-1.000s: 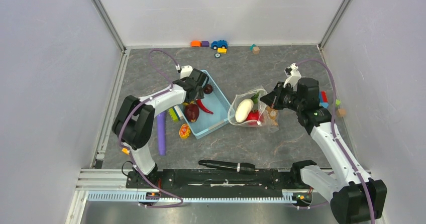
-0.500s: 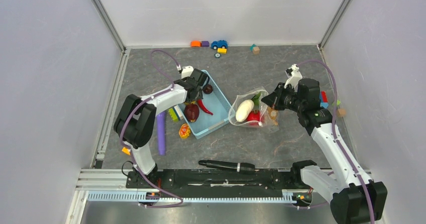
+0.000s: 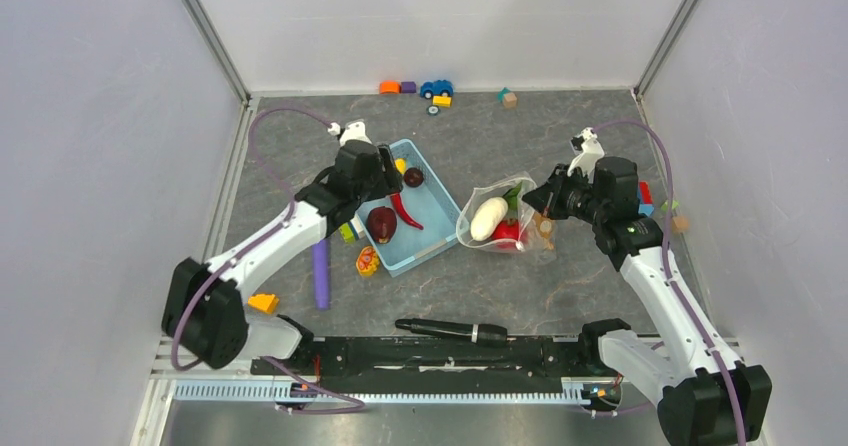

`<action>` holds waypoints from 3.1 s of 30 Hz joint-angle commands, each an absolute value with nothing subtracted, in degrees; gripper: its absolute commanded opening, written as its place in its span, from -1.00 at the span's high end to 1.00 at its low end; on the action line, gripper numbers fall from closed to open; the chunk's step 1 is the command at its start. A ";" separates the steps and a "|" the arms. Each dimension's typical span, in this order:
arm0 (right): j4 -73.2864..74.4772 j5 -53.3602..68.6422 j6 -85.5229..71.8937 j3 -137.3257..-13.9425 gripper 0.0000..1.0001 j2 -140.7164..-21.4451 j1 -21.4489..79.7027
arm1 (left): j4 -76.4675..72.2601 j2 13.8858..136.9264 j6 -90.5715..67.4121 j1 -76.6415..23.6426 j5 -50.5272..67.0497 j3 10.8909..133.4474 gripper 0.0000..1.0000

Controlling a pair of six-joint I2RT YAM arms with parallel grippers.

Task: Place the food in the zip-top bag and seal the zipper
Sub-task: Pick up the fake fruit from the bin, then place the fake fruit in the zipper food storage bag.

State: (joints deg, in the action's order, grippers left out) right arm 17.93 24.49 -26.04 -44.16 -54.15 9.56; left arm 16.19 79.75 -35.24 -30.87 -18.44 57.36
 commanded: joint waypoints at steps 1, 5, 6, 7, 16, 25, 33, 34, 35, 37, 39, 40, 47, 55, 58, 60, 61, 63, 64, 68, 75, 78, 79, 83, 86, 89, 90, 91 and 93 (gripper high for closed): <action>16.82 23.72 -24.98 -45.87 1.00 -53.22 9.15 | -2.59 72.30 -27.82 -31.15 8.99 51.60 0.32; 16.72 23.99 -25.01 -45.73 1.00 -53.16 9.14 | -13.50 69.43 -26.27 -33.18 29.98 48.49 0.32; 16.75 24.29 -25.06 -45.70 1.00 -53.03 9.14 | -14.32 69.07 -25.57 -34.51 32.21 48.43 0.34; 16.79 24.52 -24.95 -45.79 1.00 -52.87 9.14 | -14.52 68.59 -24.09 -36.42 33.25 48.55 0.34; 16.36 24.64 -24.36 -45.88 1.00 -50.88 9.14 | -13.57 67.62 -10.42 -50.34 30.09 48.99 0.20; 13.75 26.56 -23.95 -44.87 1.00 -48.44 9.14 | -5.61 81.31 -15.58 -50.93 23.03 59.92 0.48; 11.17 29.72 -23.85 -44.00 1.00 -47.68 9.14 | 2.82 90.28 -18.75 -50.98 13.64 68.42 0.52; 10.93 29.83 -24.07 -43.80 1.00 -47.71 9.09 | 2.98 90.99 -19.25 -50.98 13.62 68.90 0.51; 10.76 30.33 -24.20 -43.69 1.00 -47.76 9.14 | 2.90 91.74 -19.84 -50.98 13.62 69.56 0.50; 10.45 31.46 -24.23 -43.81 1.00 -48.01 9.14 | 3.08 93.14 -20.97 -51.05 12.31 70.86 0.47; 9.73 32.33 -24.47 -43.79 1.00 -48.19 9.14 | 4.30 94.41 -22.20 -51.04 9.64 72.52 0.43; 9.15 32.74 -24.79 -43.64 1.00 -48.23 9.13 | 4.73 95.00 -22.85 -51.06 9.01 73.20 0.34; 6.42 34.17 -26.45 -42.48 1.00 -47.78 9.20 | 3.18 97.13 -27.31 -51.32 8.17 75.04 -0.01; 3.53 35.63 -29.42 -40.47 1.00 -47.31 9.14 | -1.69 98.02 -32.23 -51.39 9.51 75.88 -0.02; 1.08 37.93 -31.24 -38.85 1.00 -47.07 9.14 | -3.78 97.80 -33.38 -51.50 10.10 75.26 -0.08; 0.41 38.98 -31.74 -38.58 1.00 -47.19 9.15 | -4.04 97.82 -33.33 -51.50 10.47 75.39 -0.18; 0.44 39.10 -31.73 -38.58 1.00 -47.28 9.14 | -4.02 97.91 -33.13 -51.50 10.65 75.41 -0.24; 0.35 39.19 -32.01 -38.44 1.00 -47.30 9.14 | -3.96 98.03 -32.96 -51.48 11.16 75.25 -0.39; 0.36 39.20 -32.20 -38.29 1.00 -47.20 9.14 | -3.96 97.99 -32.96 -51.50 11.39 75.07 -0.50; 0.36 38.64 -32.17 -38.53 1.00 -46.98 9.12 | -1.79 97.42 -31.22 -51.50 12.13 74.76 -0.99; 0.35 37.66 -31.66 -38.75 1.00 -47.17 9.14 | -0.26 89.20 -27.60 -51.50 12.38 69.29 -0.99; 0.61 37.36 -31.34 -38.84 1.00 -47.44 9.14 | -0.27 83.74 -26.12 -51.50 10.75 65.61 -0.99; 0.72 37.35 -31.31 -38.86 1.00 -47.39 9.14 | -0.26 81.81 -25.83 -51.50 10.06 64.36 -0.99; 0.92 37.01 -31.11 -38.96 1.00 -47.34 9.14 | 3.03 76.06 -24.70 -51.50 3.38 59.52 -0.99; 0.98 37.01 -31.09 -38.94 1.00 -47.20 9.12 | 6.01 74.43 -24.62 -51.50 -3.28 57.79 -0.99; 1.10 36.68 -30.94 -38.98 1.00 -47.17 9.10 | 7.97 75.69 -24.87 -51.50 -6.41 57.72 -0.99; 1.15 36.56 -30.94 -39.02 1.00 -47.19 9.14 | 8.59 76.68 -25.14 -51.50 -6.43 57.98 -0.99; 1.28 36.65 -30.86 -38.97 1.00 -47.19 9.14 | 8.61 77.74 -25.43 -51.50 -6.23 58.14 -0.99; 1.33 36.74 -31.00 -38.85 1.00 -47.06 9.15 | 8.58 80.20 -26.01 -51.50 -6.15 58.70 -0.99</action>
